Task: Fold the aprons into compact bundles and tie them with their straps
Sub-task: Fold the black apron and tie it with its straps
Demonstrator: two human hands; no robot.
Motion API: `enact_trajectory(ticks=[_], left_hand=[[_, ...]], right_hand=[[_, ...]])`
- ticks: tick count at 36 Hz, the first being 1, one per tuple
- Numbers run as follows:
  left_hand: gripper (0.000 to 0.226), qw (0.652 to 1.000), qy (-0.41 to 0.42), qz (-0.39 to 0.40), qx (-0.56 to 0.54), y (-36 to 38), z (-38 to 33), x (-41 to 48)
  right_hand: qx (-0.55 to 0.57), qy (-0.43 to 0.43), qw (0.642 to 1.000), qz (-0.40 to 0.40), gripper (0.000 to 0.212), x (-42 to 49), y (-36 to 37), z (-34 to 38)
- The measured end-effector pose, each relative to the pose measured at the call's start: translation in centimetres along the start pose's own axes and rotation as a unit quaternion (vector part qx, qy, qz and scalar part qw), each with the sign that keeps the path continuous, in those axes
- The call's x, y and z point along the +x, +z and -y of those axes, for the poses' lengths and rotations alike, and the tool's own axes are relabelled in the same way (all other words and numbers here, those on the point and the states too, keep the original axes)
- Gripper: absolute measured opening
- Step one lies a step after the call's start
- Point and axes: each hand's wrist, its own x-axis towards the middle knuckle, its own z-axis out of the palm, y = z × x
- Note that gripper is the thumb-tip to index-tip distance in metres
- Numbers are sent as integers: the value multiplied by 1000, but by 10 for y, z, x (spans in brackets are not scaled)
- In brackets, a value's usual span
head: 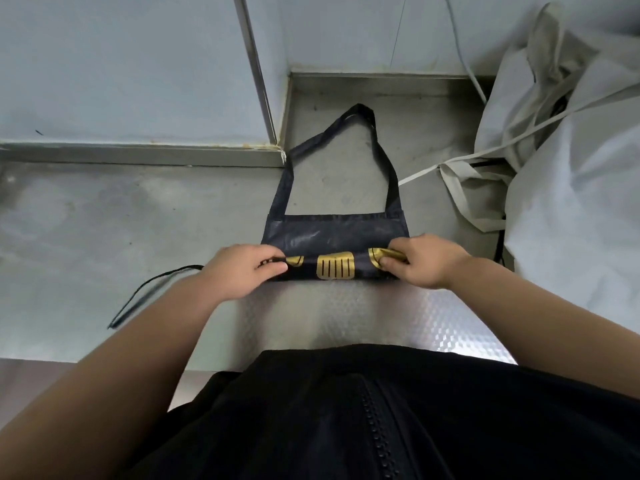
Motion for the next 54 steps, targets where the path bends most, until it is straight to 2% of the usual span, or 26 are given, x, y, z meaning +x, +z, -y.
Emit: enact_trajectory(ticks=[2, 4, 7, 9, 11, 12, 14, 15, 17, 18, 20, 23, 25, 28, 30, 34, 37, 40, 46, 50, 54], left_hand=[[31, 998, -18, -17, 66, -3, -1, 10], [37, 985, -33, -31, 169, 1, -4, 19], [33, 964, -21, -104, 243, 13, -6, 23], [41, 966, 28, -131, 223, 23, -6, 22], [56, 973, 55, -106, 197, 32, -10, 17], [55, 978, 52, -99, 175, 35, -13, 14], [54, 988, 40, -77, 125, 40, -14, 8], [65, 990, 41, -57, 119, 41, -13, 6], [90, 989, 47, -14, 142, 40, -12, 2], [95, 987, 42, -8, 152, 38, -11, 2], [88, 985, 43, -18, 166, 34, -12, 6], [62, 981, 75, -33, 178, 19, -13, 18], [46, 984, 92, -44, 149, 6, -13, 25], [32, 990, 81, -22, 116, -10, -13, 36], [33, 988, 69, 4, 136, -15, -14, 42], [36, 975, 57, 3, 215, -12, -16, 58], [33, 972, 46, -6, 230, -8, -19, 67], [33, 975, 48, -27, 216, -5, -19, 71], [40, 983, 34, -35, 179, -4, -17, 72], [39, 986, 13, -16, 162, -9, -23, 77], [39, 982, 8, -19, 186, -10, -27, 79]], right_hand=[[-39, 29, 999, -6, 43, 6, -1, -1], [-126, 33, 991, -24, 53, 12, 3, -2], [-197, -11, 979, -41, 51, 13, 11, 3], [-180, -27, 983, -33, 54, 12, 19, 7], [-132, -28, 990, -40, 51, 9, 25, 10], [-106, -27, 993, -43, 52, 8, 28, 9], [-98, -38, 994, -34, 75, 4, 34, 6], [-105, -44, 993, -29, 83, 2, 36, 4], [-94, -49, 994, -37, 78, 2, 36, 4], [-77, -51, 995, -45, 71, 3, 36, 4], [-43, -58, 996, -61, 61, 5, 30, 4], [-17, -27, 997, -71, 50, 6, 15, 3], [-21, -3, 997, -68, 42, 8, 6, 2], [-20, 18, 999, -33, 46, 15, -7, 2], [-59, 23, 997, -35, 53, 17, -12, 1], [-82, -8, 994, -72, 61, 17, -9, -4], [-105, -21, 992, -65, 50, 20, 3, -4], [-87, 13, 993, -81, 44, 24, 7, -3], [27, 85, 996, -30, 39, 26, -12, -5], [28, 120, 992, 2, 35, 31, -15, -10], [-36, 132, 990, 21, 31, 33, -12, -11]])
